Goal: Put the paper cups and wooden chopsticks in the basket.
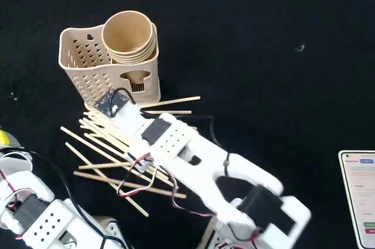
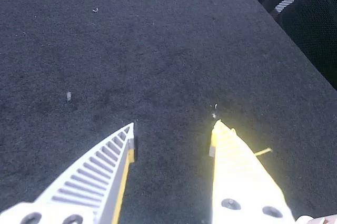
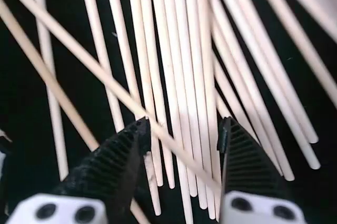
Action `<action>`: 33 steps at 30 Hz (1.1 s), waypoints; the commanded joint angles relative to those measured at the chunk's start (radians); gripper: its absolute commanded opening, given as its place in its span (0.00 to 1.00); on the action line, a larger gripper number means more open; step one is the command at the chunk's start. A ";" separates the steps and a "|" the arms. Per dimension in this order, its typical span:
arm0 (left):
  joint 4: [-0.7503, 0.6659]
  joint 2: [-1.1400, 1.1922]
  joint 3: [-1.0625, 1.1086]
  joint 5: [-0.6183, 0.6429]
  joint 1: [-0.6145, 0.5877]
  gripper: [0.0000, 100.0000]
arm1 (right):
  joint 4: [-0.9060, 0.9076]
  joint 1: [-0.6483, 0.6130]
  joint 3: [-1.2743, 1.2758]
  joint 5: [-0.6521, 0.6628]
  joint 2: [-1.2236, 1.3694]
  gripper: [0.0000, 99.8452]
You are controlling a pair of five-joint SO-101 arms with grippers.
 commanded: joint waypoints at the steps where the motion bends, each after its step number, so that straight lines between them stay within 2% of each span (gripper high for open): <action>1: 0.002 -0.011 -0.061 0.008 -0.005 0.23 | -0.003 -0.077 0.053 0.000 -0.143 0.22; 6: 0.008 -0.012 -0.058 0.005 -0.004 0.23 | -0.226 -0.264 0.259 0.000 -0.202 0.22; 10: 0.008 -0.012 -0.058 0.005 -0.005 0.23 | -0.358 -0.325 0.334 0.002 -0.153 0.22; 16: 0.008 -0.012 -0.058 0.005 -0.008 0.23 | -0.354 -0.292 0.259 0.008 -0.012 0.21; 18: 0.008 -0.012 -0.058 0.005 -0.008 0.23 | -0.354 -0.278 0.236 0.008 0.030 0.15; 21: 0.008 -0.012 -0.058 0.005 -0.008 0.23 | -0.353 -0.233 0.213 0.008 0.051 0.00; 25: 0.008 -0.012 -0.058 0.005 -0.008 0.23 | -0.301 -0.172 0.205 0.008 -0.012 0.01; 33: 0.009 -0.006 -0.056 0.005 -0.002 0.23 | -0.242 -0.083 0.305 0.009 -0.298 0.01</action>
